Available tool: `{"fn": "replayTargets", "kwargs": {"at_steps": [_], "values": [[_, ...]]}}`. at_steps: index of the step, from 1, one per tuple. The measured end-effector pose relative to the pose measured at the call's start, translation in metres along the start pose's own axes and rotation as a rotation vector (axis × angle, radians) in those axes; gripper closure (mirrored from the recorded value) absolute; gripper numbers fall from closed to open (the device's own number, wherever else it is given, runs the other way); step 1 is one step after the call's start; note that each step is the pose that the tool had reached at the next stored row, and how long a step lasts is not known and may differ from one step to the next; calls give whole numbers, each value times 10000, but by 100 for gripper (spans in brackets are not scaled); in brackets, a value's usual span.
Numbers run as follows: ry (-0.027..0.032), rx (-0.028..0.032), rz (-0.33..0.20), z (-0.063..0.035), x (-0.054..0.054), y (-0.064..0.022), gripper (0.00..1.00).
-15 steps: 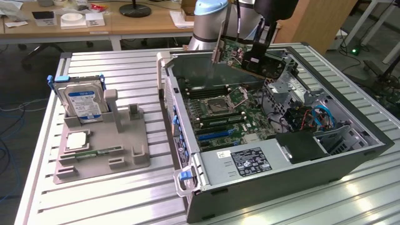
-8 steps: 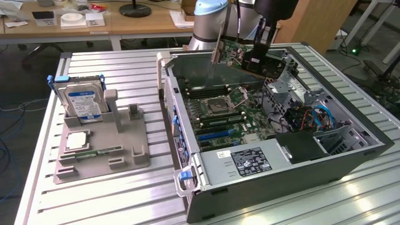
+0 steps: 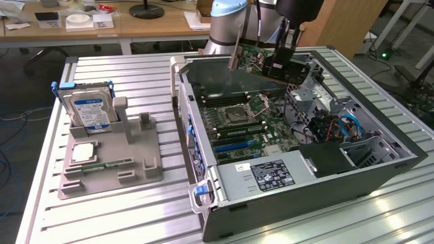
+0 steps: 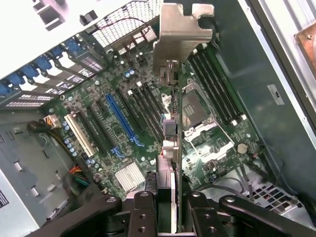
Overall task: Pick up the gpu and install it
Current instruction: 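Insert the gpu into the slot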
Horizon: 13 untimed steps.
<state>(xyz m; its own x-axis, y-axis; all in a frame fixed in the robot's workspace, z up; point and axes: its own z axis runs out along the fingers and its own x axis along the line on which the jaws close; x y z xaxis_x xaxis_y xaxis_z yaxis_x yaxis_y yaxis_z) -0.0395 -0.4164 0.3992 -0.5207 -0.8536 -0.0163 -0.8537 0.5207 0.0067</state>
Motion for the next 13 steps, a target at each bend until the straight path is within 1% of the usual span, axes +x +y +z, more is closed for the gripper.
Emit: {"fn": "replayTargets", "kwargs": {"at_steps": [13], "values": [[10,-26,-1566,3,2,-1,72]]}}
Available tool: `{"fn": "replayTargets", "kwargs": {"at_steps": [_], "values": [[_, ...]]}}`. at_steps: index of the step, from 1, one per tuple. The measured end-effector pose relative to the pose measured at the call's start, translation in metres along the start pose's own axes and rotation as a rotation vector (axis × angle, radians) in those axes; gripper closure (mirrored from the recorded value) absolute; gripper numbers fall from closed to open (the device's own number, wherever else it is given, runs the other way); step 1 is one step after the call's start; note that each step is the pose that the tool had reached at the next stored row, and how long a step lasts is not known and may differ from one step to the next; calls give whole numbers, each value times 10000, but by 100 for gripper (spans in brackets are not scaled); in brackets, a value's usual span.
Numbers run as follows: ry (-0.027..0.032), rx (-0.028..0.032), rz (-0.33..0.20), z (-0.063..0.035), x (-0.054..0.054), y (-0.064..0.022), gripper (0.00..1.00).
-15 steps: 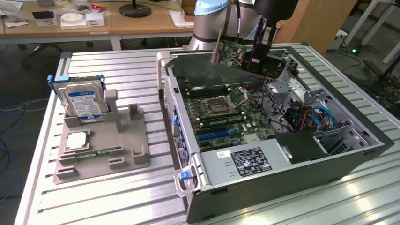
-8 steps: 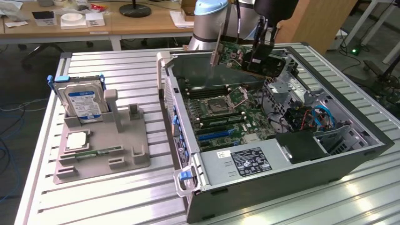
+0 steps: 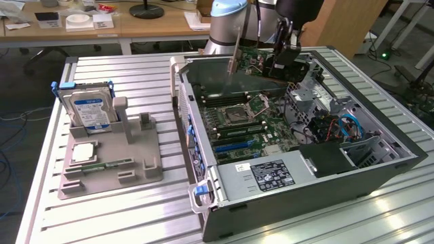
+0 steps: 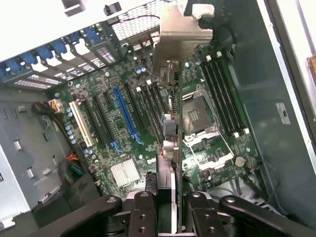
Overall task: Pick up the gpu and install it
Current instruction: 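Insert the gpu into the slot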
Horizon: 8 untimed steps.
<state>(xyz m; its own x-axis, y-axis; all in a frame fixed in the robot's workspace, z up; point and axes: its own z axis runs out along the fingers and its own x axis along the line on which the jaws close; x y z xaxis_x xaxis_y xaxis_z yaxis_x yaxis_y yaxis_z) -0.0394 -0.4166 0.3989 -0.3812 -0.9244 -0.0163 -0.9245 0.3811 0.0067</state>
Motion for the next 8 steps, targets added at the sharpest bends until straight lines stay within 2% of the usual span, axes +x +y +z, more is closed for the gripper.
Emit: {"fn": "replayTargets", "kwargs": {"at_steps": [8], "values": [[7,-16,-978,2,2,-1,72]]}}
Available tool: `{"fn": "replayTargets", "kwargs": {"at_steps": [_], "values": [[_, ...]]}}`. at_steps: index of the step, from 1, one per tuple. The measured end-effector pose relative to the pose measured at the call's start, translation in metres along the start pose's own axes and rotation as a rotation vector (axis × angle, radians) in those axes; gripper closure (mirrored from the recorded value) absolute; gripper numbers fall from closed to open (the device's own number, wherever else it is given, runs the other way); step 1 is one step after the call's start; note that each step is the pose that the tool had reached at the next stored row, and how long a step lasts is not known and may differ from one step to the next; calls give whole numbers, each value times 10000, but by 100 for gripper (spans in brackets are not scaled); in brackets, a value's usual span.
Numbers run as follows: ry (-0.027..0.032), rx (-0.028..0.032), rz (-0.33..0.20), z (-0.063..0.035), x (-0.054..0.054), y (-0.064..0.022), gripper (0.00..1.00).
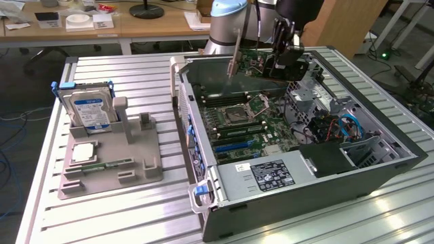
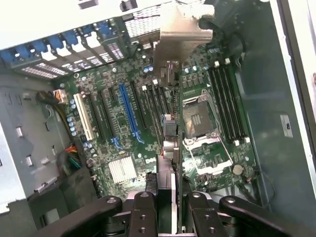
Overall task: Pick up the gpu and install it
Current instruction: 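Insert the gpu into the slot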
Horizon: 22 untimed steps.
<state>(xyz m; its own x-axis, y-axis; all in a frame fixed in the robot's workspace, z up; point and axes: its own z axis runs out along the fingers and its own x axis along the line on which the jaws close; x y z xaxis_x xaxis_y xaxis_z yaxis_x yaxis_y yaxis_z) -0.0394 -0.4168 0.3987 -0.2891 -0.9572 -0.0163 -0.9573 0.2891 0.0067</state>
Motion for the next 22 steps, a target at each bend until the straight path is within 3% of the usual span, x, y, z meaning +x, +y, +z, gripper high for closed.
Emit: {"fn": "replayTargets", "kwargs": {"at_steps": [20,21,22], "values": [[14,-36,-2367,10,7,-3,72],[7,8,-2387,14,13,4,72],[-5,88,-2389,17,19,13,72]]}}
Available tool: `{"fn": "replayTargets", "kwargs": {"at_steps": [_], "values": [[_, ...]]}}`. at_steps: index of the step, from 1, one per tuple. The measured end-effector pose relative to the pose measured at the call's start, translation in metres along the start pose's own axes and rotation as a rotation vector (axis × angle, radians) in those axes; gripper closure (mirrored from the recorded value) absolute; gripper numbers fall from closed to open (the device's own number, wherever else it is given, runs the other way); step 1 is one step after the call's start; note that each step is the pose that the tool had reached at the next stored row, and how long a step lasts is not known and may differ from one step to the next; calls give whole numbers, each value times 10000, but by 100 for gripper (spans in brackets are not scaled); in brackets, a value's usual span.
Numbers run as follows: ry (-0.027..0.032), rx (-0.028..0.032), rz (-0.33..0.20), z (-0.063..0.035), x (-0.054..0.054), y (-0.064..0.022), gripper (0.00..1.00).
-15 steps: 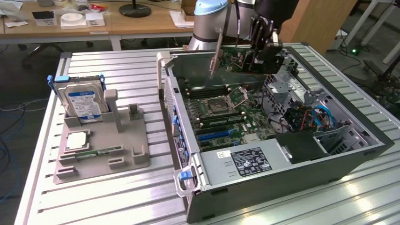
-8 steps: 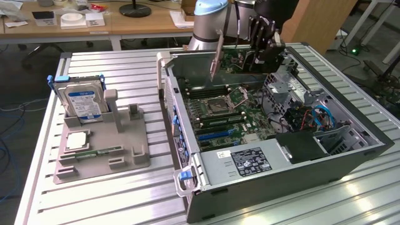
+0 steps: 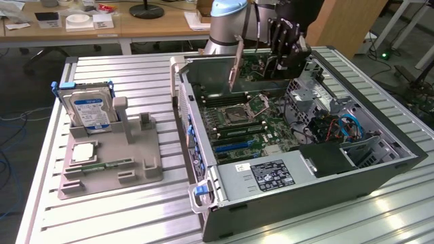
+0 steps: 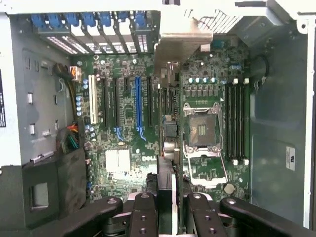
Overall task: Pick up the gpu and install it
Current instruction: 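Insert the gpu into the slot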
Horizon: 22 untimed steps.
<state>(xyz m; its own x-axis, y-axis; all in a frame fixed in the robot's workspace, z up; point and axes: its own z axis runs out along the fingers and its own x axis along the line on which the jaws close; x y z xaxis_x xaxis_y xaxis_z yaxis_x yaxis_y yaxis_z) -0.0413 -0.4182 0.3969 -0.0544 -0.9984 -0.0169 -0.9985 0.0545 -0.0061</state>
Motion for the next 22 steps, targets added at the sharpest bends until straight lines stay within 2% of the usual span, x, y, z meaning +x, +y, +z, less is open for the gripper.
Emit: {"fn": "replayTargets", "kwargs": {"at_steps": [1,2,3,4,5,8,15,22], "values": [[2,121,-2,1,0,10,72],[0,301,-7,1,1,24,72],[-9,448,-8,5,0,42,72],[-16,519,-8,15,1,69,72],[-17,538,-7,27,3,93,72],[-14,538,2,81,6,128,72],[-13,512,8,204,60,127,72],[-24,485,-22,321,67,127,72]]}}
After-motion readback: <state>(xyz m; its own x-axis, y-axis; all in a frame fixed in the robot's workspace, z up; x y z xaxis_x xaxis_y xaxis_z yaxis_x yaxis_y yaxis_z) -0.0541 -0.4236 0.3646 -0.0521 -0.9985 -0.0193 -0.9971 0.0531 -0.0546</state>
